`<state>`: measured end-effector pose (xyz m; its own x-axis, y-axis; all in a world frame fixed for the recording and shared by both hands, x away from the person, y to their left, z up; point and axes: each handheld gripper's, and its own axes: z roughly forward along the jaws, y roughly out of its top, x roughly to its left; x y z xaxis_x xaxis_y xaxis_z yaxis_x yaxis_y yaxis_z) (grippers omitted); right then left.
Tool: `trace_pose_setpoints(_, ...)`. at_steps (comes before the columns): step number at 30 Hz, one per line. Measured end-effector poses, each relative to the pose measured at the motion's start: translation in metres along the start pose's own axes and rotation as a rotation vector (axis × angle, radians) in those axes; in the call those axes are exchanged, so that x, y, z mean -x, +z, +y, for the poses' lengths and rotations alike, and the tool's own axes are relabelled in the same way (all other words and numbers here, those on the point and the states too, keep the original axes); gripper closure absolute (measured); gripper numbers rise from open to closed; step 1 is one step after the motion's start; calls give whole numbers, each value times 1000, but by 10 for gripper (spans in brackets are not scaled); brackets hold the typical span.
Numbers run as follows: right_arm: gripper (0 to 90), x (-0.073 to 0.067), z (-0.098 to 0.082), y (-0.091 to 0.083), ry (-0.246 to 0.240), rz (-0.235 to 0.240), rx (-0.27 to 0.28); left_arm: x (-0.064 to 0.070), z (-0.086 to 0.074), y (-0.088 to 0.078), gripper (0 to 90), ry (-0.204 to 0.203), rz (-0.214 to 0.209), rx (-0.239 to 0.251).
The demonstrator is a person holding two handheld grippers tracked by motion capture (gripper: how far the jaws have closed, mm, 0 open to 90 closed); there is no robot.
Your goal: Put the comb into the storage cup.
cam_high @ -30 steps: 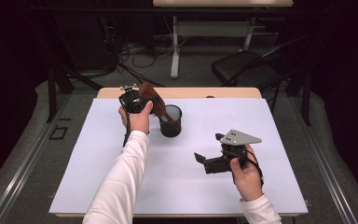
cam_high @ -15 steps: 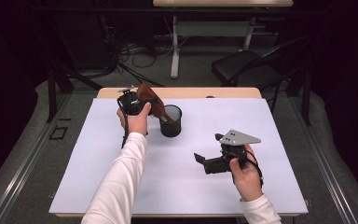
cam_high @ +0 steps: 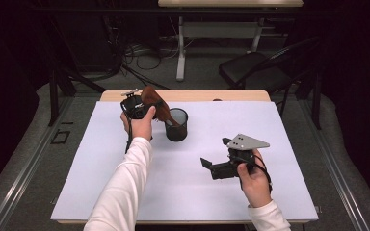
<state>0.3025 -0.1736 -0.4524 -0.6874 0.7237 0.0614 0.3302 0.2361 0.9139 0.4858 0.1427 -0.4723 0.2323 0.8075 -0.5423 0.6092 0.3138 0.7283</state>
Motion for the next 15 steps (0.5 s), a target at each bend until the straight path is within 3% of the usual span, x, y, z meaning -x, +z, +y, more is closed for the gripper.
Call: trace_pose_setpoints(15, 0, 0, 0, 0, -1, 1, -1, 1, 0, 0, 448, -2, 11, 2)
